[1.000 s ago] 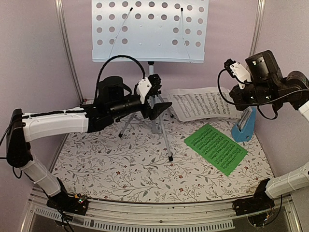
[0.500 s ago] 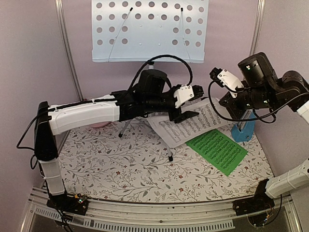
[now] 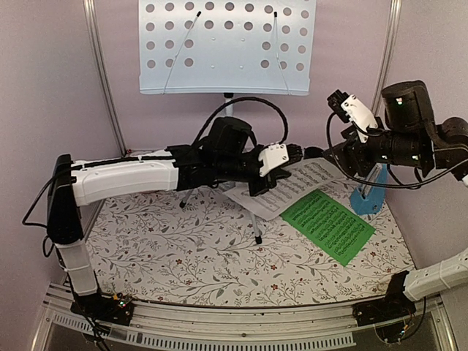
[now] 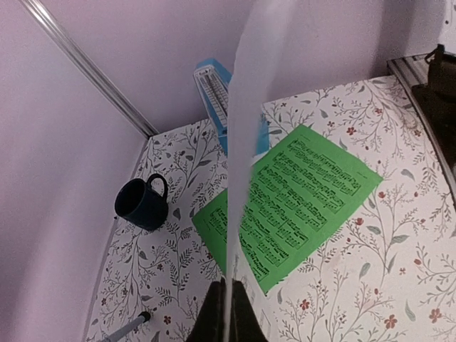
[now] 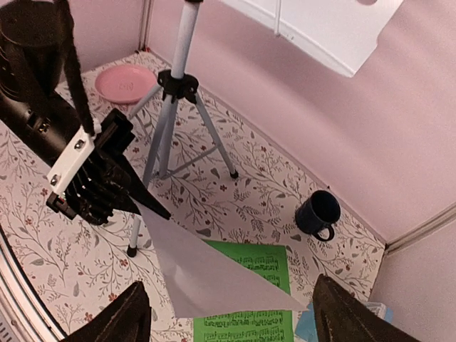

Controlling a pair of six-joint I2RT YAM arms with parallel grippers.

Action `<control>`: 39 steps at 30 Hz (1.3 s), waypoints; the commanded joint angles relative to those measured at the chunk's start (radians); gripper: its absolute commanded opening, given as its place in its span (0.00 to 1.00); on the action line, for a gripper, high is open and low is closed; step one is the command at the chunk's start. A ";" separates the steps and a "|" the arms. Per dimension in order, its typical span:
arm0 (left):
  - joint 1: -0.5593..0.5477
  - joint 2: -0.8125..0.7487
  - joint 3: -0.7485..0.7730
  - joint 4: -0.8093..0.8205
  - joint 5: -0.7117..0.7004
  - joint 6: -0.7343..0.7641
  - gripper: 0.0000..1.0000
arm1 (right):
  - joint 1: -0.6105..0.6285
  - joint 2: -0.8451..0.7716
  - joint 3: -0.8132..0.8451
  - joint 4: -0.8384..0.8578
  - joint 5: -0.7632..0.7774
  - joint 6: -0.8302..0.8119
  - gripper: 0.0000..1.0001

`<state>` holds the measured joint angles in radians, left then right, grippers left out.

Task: Set up the instrument practice props

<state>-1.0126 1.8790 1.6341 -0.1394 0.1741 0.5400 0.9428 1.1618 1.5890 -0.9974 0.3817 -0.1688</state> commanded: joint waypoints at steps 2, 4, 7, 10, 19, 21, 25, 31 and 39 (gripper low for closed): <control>0.057 -0.170 -0.155 0.199 0.126 -0.155 0.00 | 0.006 -0.216 -0.210 0.397 -0.139 0.051 0.94; 0.084 -0.229 -0.241 0.274 0.187 -0.212 0.00 | 0.006 -0.245 -0.282 0.483 -0.171 0.061 0.99; 0.134 -0.317 -0.331 0.363 0.290 -0.311 0.00 | 0.006 -0.266 -0.361 0.595 -0.197 0.088 0.99; 0.192 -0.412 -0.422 0.455 0.367 -0.407 0.00 | 0.006 -0.305 -0.451 0.736 -0.274 0.104 0.99; 0.280 -0.612 -0.588 0.615 0.537 -0.549 0.00 | 0.007 -0.239 -0.563 0.877 -0.469 0.120 0.99; 0.288 -0.639 -0.609 0.639 0.552 -0.575 0.00 | 0.006 -0.251 -0.571 0.897 -0.455 0.109 0.99; 0.310 -0.665 -0.640 0.738 0.597 -0.663 0.00 | -0.013 -0.263 -0.594 0.968 -0.492 0.097 0.99; 0.327 -0.630 -0.632 0.848 0.691 -0.778 0.00 | -0.023 -0.203 -0.580 1.088 -0.690 0.098 0.96; 0.330 -0.611 -0.637 0.896 0.629 -0.846 0.00 | -0.024 -0.150 -0.540 1.166 -0.805 0.112 0.65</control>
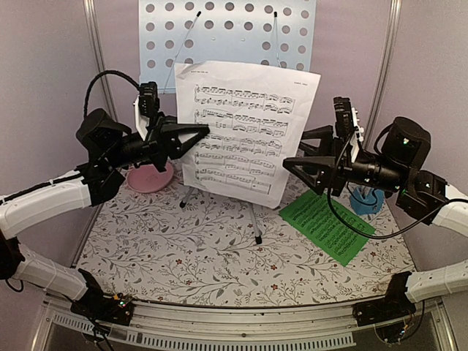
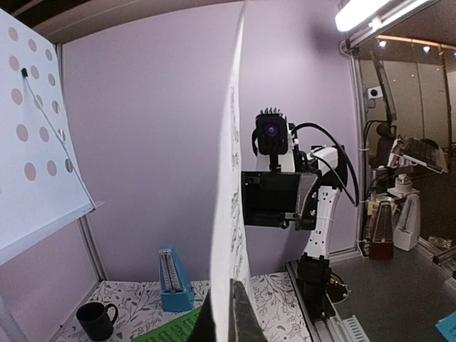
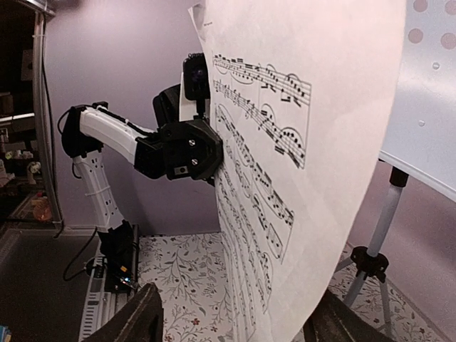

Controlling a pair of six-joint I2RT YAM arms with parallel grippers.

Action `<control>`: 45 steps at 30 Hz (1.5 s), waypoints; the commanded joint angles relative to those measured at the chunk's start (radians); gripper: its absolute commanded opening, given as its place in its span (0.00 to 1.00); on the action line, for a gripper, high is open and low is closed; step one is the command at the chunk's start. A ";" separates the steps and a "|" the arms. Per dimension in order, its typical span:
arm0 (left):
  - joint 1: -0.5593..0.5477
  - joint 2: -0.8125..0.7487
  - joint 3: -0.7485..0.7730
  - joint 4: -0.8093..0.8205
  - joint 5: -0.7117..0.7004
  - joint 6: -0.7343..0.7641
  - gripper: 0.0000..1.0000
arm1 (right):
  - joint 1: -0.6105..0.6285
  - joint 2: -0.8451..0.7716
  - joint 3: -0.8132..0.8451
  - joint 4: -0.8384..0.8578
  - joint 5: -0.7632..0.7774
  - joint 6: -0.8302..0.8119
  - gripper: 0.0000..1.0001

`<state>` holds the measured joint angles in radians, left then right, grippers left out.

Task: Set up the instrument practice props

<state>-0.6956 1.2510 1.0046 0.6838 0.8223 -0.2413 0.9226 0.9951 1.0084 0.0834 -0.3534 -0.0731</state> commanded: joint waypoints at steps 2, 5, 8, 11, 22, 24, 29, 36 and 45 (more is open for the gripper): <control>0.013 0.029 -0.022 0.135 -0.023 -0.107 0.00 | -0.002 0.038 0.047 0.110 -0.061 0.028 0.57; 0.013 0.045 -0.034 0.204 -0.029 -0.160 0.00 | -0.003 0.074 0.062 0.145 -0.068 0.063 0.46; 0.012 0.052 -0.041 0.238 -0.032 -0.188 0.00 | -0.002 0.106 0.079 0.169 -0.064 0.101 0.34; 0.013 0.047 -0.050 0.243 -0.040 -0.192 0.00 | -0.003 0.126 0.090 0.188 -0.050 0.127 0.15; -0.003 -0.168 -0.004 -0.192 -0.461 0.110 0.47 | -0.031 0.150 0.318 0.058 0.270 0.088 0.00; -0.030 -0.209 0.001 -0.211 -0.584 0.172 0.47 | -0.041 0.172 0.376 0.034 0.311 0.084 0.00; -0.051 -0.176 0.125 -0.305 -0.821 0.323 0.47 | -0.080 0.256 0.514 0.020 0.335 0.093 0.00; -0.050 -0.013 0.452 -0.533 -0.946 0.460 0.53 | -0.165 0.362 0.638 0.029 0.297 0.171 0.00; -0.048 0.182 0.733 -0.694 -1.024 0.512 0.55 | -0.219 0.480 0.768 0.044 0.276 0.178 0.00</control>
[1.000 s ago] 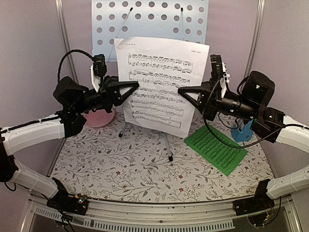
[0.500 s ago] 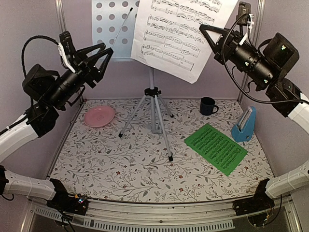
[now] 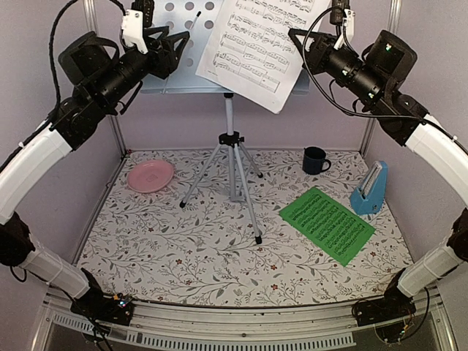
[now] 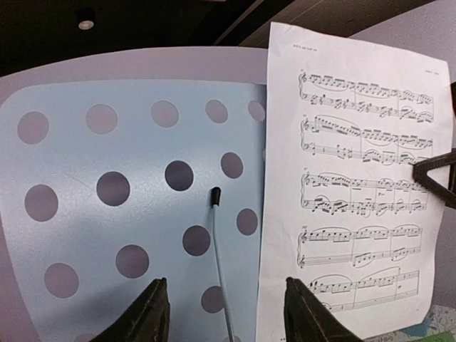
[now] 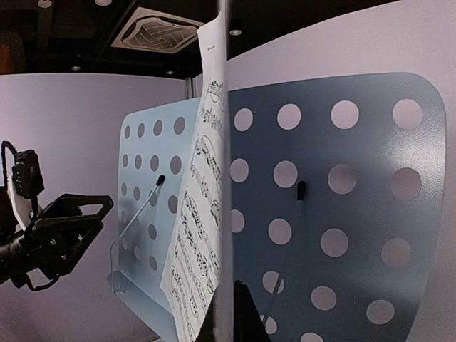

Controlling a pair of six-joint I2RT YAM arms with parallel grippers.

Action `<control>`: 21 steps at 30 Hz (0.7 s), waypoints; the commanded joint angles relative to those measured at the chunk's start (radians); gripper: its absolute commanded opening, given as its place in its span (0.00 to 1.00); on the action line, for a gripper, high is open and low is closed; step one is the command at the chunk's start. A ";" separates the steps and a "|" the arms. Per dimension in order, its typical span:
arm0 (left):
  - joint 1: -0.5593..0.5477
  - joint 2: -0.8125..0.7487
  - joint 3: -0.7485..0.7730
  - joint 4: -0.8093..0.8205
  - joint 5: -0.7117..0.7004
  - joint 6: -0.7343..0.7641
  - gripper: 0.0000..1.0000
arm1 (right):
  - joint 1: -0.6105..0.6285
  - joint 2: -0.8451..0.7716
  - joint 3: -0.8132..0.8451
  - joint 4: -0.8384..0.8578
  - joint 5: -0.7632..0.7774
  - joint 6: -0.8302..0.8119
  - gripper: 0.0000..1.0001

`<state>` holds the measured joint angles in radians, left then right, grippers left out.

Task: Set up the instrument practice props

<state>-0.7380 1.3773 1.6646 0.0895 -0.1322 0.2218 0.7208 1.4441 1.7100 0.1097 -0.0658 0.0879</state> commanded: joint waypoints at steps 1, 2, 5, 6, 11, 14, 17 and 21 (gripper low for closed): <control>-0.005 0.072 0.093 -0.110 -0.077 0.053 0.54 | -0.017 0.041 0.080 0.017 -0.009 0.006 0.00; -0.006 0.085 0.114 -0.120 -0.084 0.055 0.54 | -0.018 0.050 0.097 0.014 -0.005 -0.005 0.00; -0.005 0.118 0.163 -0.146 -0.092 0.065 0.51 | -0.020 0.085 0.152 -0.001 0.005 -0.039 0.00; -0.005 0.128 0.175 -0.151 -0.095 0.068 0.49 | -0.019 0.098 0.172 -0.009 0.008 -0.051 0.00; -0.011 0.169 0.231 -0.170 -0.117 0.094 0.38 | -0.019 0.158 0.263 -0.053 0.022 -0.120 0.00; -0.014 0.170 0.225 -0.152 -0.126 0.097 0.29 | -0.019 0.182 0.305 -0.079 0.038 -0.143 0.00; -0.017 0.173 0.225 -0.146 -0.129 0.100 0.21 | -0.020 0.193 0.322 -0.092 0.053 -0.160 0.00; -0.018 0.170 0.212 -0.124 -0.150 0.106 0.10 | -0.019 0.196 0.324 -0.093 0.073 -0.181 0.00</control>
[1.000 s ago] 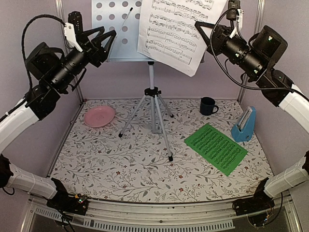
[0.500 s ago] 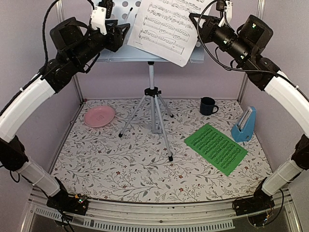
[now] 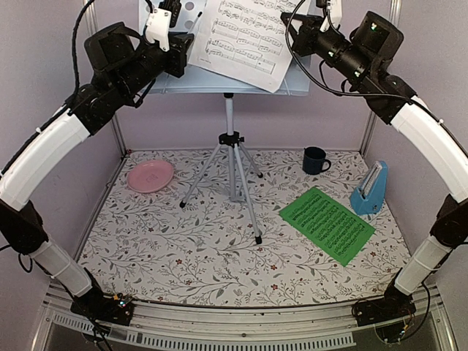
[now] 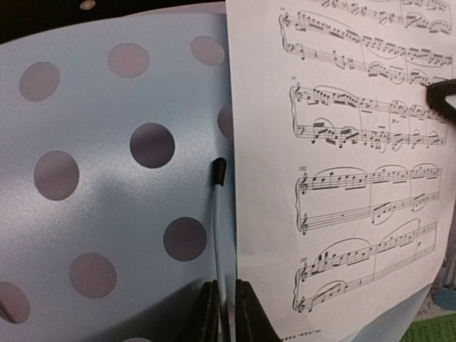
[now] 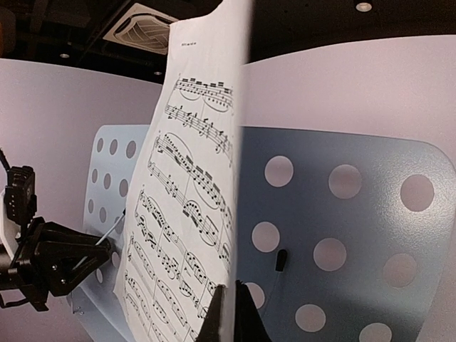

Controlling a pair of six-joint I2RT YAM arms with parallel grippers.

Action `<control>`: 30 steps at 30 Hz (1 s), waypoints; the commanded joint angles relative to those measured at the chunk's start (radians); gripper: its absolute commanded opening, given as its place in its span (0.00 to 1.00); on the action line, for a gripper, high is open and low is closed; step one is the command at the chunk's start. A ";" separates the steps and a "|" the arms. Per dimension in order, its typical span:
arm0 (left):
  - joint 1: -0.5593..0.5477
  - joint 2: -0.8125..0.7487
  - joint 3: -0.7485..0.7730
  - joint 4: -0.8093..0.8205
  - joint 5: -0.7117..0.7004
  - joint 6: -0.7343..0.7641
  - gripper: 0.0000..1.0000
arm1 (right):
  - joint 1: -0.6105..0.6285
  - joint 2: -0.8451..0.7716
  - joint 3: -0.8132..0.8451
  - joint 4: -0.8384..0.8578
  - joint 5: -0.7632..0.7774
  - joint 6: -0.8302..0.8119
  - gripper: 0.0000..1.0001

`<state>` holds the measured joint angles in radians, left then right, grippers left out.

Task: Set up the instrument practice props

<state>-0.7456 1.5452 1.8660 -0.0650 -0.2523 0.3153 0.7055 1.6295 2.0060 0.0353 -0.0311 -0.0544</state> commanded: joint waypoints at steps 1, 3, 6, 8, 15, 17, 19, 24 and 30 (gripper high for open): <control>-0.012 -0.005 -0.006 0.049 -0.032 0.017 0.08 | -0.004 0.011 0.028 -0.020 0.043 -0.041 0.00; -0.014 -0.025 -0.048 0.104 -0.034 0.024 0.03 | -0.004 0.013 0.028 -0.020 0.047 -0.043 0.00; -0.014 -0.051 -0.109 0.176 -0.027 0.022 0.00 | -0.004 0.019 0.029 -0.019 0.053 -0.045 0.00; -0.014 -0.081 -0.162 0.244 0.001 0.023 0.00 | -0.004 0.025 0.034 -0.017 0.057 -0.052 0.00; -0.015 -0.132 -0.288 0.456 0.083 0.031 0.00 | -0.005 0.061 0.064 -0.015 0.063 -0.066 0.00; -0.014 -0.129 -0.289 0.466 0.112 0.034 0.00 | -0.003 0.073 0.081 -0.011 0.047 -0.072 0.00; -0.014 -0.125 -0.291 0.474 0.126 0.042 0.00 | -0.004 0.096 0.115 -0.017 0.026 -0.090 0.00; -0.012 -0.113 -0.293 0.480 0.153 0.054 0.00 | -0.002 0.137 0.187 -0.026 -0.052 -0.122 0.00; -0.012 -0.095 -0.289 0.487 0.185 0.051 0.00 | 0.040 0.161 0.222 -0.017 -0.113 -0.180 0.00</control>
<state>-0.7544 1.4403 1.5715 0.3492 -0.1196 0.3592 0.7185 1.7657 2.1815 0.0063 -0.0772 -0.1802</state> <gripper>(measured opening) 0.018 0.013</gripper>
